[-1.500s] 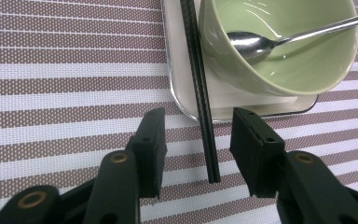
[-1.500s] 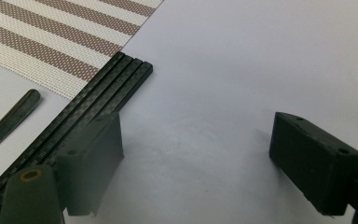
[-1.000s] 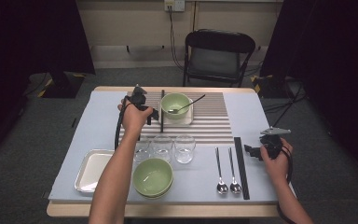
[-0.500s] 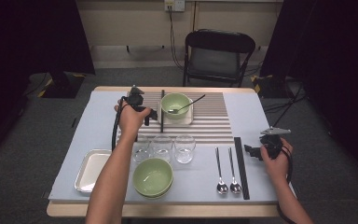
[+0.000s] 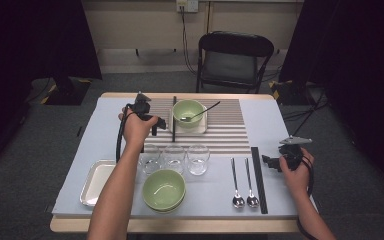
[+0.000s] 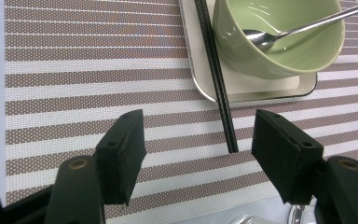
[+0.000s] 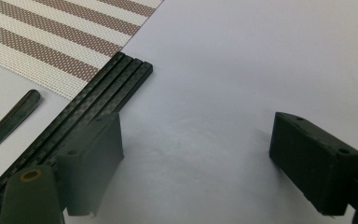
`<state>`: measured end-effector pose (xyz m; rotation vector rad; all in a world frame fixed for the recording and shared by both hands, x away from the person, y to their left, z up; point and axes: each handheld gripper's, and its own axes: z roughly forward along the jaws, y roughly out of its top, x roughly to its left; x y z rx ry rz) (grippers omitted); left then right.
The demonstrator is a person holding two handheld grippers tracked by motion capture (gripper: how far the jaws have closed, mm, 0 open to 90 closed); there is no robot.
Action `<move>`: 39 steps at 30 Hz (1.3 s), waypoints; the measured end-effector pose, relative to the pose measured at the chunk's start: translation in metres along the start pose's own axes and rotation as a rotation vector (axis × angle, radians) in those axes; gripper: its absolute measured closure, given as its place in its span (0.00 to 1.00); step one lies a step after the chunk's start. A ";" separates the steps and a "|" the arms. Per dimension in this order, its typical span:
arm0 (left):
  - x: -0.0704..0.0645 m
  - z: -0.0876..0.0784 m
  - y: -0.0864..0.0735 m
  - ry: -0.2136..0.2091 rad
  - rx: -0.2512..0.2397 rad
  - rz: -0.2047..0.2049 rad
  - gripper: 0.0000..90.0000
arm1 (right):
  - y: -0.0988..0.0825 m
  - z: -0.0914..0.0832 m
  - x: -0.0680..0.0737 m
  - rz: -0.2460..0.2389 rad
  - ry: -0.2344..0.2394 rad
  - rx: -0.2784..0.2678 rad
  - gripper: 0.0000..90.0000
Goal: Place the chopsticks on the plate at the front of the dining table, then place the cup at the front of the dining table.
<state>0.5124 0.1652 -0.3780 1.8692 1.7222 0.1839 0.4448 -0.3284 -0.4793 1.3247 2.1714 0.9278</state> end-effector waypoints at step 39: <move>0.010 -0.019 -0.005 -0.002 -0.012 0.008 0.38 | 0.000 0.000 0.000 0.001 0.000 0.000 0.18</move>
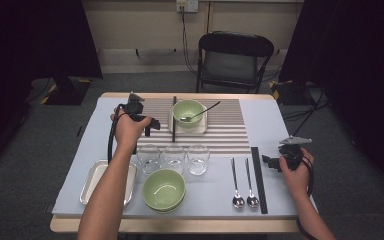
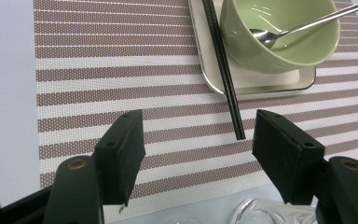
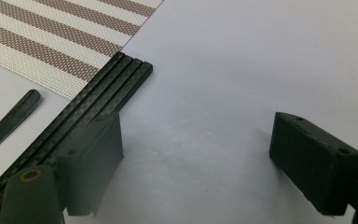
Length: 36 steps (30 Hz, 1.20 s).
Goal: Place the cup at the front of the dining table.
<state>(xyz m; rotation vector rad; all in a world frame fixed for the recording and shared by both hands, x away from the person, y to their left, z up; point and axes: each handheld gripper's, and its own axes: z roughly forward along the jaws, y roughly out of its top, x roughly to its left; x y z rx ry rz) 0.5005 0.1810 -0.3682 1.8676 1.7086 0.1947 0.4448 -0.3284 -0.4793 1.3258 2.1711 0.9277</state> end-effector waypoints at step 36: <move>0.013 -0.010 -0.013 -0.016 0.010 0.014 0.36 | 0.000 0.000 0.000 -0.001 0.000 0.000 0.18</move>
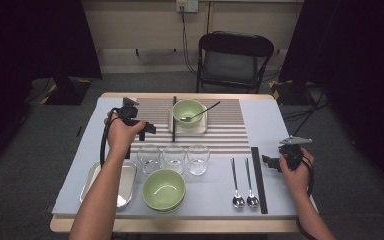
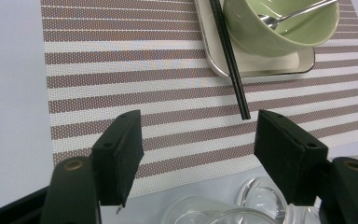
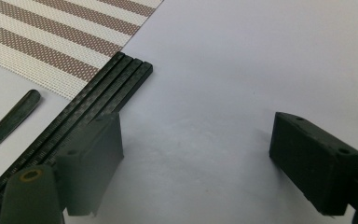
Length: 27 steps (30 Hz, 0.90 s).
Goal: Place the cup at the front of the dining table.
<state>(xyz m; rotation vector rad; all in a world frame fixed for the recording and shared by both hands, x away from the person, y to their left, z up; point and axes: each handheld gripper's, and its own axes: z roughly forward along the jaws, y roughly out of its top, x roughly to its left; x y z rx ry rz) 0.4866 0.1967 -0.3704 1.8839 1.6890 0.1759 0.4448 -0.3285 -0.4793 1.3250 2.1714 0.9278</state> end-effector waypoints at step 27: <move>0.010 -0.007 -0.009 0.002 0.010 0.002 0.36 | 0.000 0.000 0.000 0.000 -0.001 0.000 0.18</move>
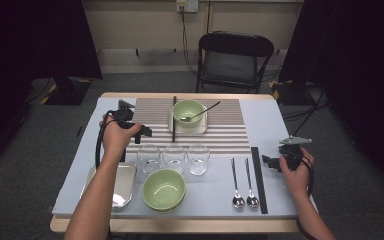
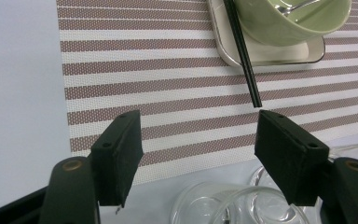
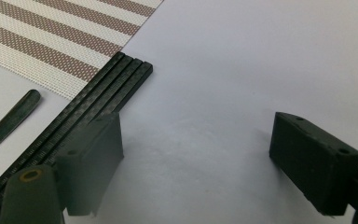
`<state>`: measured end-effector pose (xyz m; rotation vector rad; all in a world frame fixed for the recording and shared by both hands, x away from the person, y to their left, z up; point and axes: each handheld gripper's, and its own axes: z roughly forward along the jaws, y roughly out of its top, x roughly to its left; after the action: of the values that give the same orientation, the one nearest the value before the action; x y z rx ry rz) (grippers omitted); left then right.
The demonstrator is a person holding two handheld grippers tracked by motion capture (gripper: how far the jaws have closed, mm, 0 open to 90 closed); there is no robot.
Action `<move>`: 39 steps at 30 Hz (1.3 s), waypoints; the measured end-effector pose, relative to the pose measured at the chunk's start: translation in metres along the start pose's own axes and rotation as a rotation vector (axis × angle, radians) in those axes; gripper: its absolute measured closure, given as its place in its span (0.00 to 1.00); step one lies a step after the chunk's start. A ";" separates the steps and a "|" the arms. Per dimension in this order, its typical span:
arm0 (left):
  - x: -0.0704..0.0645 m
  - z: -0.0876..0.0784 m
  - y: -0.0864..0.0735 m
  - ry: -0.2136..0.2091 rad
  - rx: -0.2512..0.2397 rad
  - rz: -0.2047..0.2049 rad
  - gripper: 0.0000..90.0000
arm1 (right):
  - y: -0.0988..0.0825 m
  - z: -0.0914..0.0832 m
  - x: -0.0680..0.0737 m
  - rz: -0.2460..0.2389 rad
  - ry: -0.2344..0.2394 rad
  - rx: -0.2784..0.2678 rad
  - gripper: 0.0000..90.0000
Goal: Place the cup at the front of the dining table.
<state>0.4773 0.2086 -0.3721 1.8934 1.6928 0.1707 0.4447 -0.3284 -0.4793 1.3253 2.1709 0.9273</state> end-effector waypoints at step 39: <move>0.006 -0.011 -0.011 -0.018 -0.001 0.017 0.35 | 0.000 0.000 0.000 0.000 0.001 0.000 0.18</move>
<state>0.4635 0.2176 -0.3705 1.9035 1.6651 0.1604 0.4448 -0.3285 -0.4793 1.3249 2.1715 0.9280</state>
